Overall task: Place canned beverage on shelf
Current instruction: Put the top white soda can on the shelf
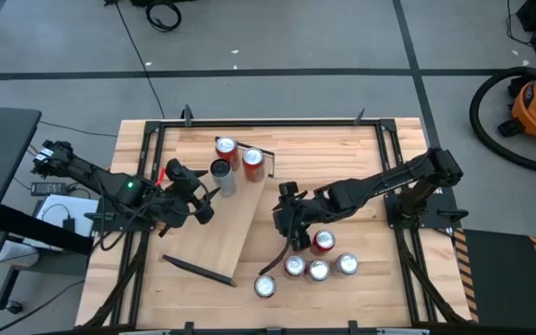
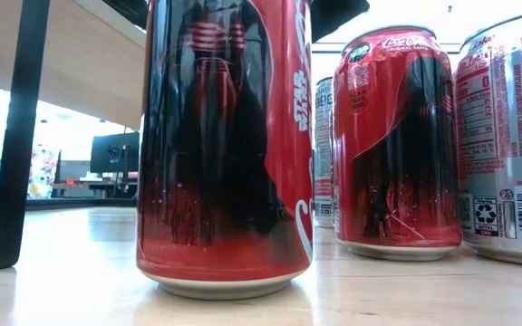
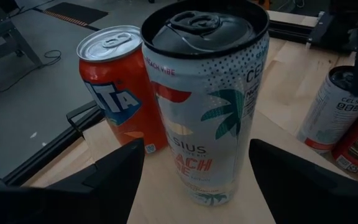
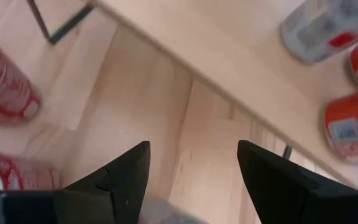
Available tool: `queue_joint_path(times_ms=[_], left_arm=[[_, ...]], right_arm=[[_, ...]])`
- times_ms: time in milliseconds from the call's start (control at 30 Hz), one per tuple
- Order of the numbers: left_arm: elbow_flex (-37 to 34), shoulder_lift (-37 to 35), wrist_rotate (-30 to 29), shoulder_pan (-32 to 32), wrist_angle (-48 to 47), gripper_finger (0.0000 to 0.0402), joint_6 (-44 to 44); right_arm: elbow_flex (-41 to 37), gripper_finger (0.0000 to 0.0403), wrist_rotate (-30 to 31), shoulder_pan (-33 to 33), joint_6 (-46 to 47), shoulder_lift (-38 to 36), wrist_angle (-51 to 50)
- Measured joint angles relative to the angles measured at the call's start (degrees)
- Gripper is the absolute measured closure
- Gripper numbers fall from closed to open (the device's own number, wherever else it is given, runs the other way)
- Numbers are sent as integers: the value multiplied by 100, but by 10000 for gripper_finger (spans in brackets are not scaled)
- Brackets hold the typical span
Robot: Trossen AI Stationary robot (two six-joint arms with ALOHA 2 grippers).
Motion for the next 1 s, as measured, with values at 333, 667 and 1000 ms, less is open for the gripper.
queue_joint_path(times_ms=[333, 667, 1000], left_arm=[[0, 0, 2, 0, -6, 99, -3], [4, -2, 541, -28, -152, 99, -47], [2, 13, 947, -614, -610, 99, -561]], right_arm=[[-4, 102, 223, -17, 686, -198, -652], [-4, 80, 531, -15, 1453, -594, -1444], [-7, 80, 811, 123, 1492, -601, -1697]])
